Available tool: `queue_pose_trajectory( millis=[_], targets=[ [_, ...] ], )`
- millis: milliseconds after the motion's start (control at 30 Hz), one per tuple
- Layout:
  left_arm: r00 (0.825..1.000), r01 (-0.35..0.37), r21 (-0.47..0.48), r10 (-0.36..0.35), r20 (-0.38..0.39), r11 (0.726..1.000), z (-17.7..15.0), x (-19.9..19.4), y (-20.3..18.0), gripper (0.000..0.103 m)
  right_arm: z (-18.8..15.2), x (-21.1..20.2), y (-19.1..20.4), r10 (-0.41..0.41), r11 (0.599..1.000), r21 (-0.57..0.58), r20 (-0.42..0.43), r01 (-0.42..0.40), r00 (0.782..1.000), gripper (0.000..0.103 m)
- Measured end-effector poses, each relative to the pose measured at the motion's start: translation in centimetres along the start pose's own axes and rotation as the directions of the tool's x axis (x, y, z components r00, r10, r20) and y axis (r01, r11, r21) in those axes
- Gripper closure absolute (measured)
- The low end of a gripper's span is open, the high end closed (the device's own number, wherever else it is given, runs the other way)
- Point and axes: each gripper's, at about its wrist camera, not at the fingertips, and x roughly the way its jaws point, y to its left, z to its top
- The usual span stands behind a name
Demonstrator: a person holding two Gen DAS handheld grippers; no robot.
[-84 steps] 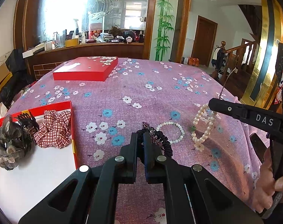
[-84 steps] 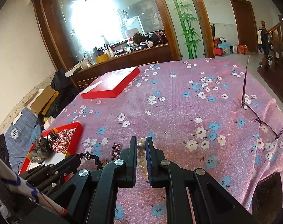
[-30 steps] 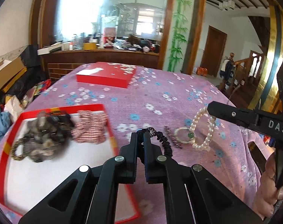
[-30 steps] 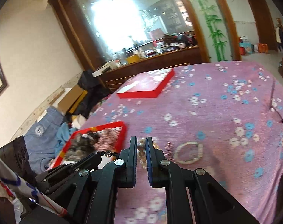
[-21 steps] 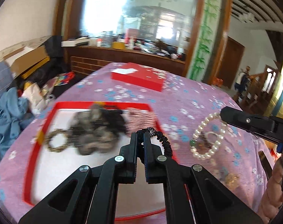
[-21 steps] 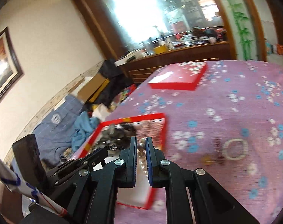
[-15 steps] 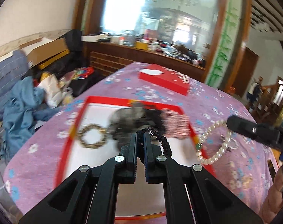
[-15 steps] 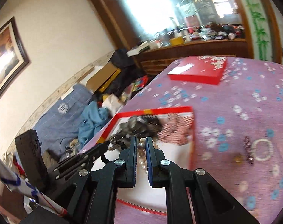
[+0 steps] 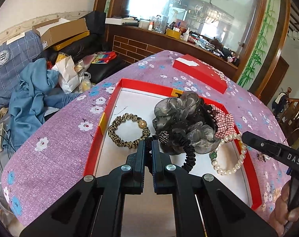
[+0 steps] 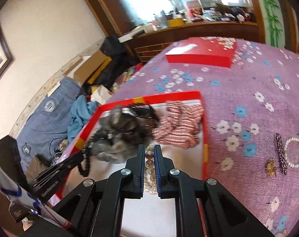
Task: Organize jewelry
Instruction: 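Open the left gripper to drop the black tie while the right gripper releases the pearl bracelet in the box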
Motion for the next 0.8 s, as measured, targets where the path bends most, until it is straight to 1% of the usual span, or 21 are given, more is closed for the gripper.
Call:
queue_pose_trajectory(
  millis=[133,167,267,433,600,800],
  targets=[
    [1.0,-0.017,-0.007,0.017,-0.019,1.0,-0.4,0.8,0.1,0.097,0.1,0.3,-0.8,-0.009,1.0,0.007,-0.002,0.009,1.0,0.092],
    [1.0,-0.012,-0.014,0.012,-0.029,1.0,-0.4,1.0,0.3,0.097,0.0,0.4,-0.9,-0.013,1.0,0.002,-0.002,0.013,1.0,0.092],
    [0.999,-0.015,-0.029,0.014,-0.033,0.999,-0.3,1.2,0.6,0.097,-0.2,0.6,-0.7,-0.045,0.999,-0.025,0.007,0.045,0.999,0.092],
    [0.998,-0.025,-0.026,0.024,-0.053,0.999,-0.4,1.6,0.4,0.097,-0.6,0.8,-0.7,-0.064,0.997,-0.031,0.003,0.064,0.998,0.092],
    [0.996,-0.04,-0.026,0.038,-0.076,0.999,-0.4,2.0,0.4,0.097,-1.0,0.7,-0.1,-0.098,0.993,-0.065,0.02,0.099,0.995,0.091],
    [0.995,-0.064,-0.016,0.063,-0.082,0.998,-0.5,2.2,0.2,0.097,-1.1,0.4,-0.2,-0.104,0.993,-0.058,0.022,0.105,0.994,0.091]
  ],
)
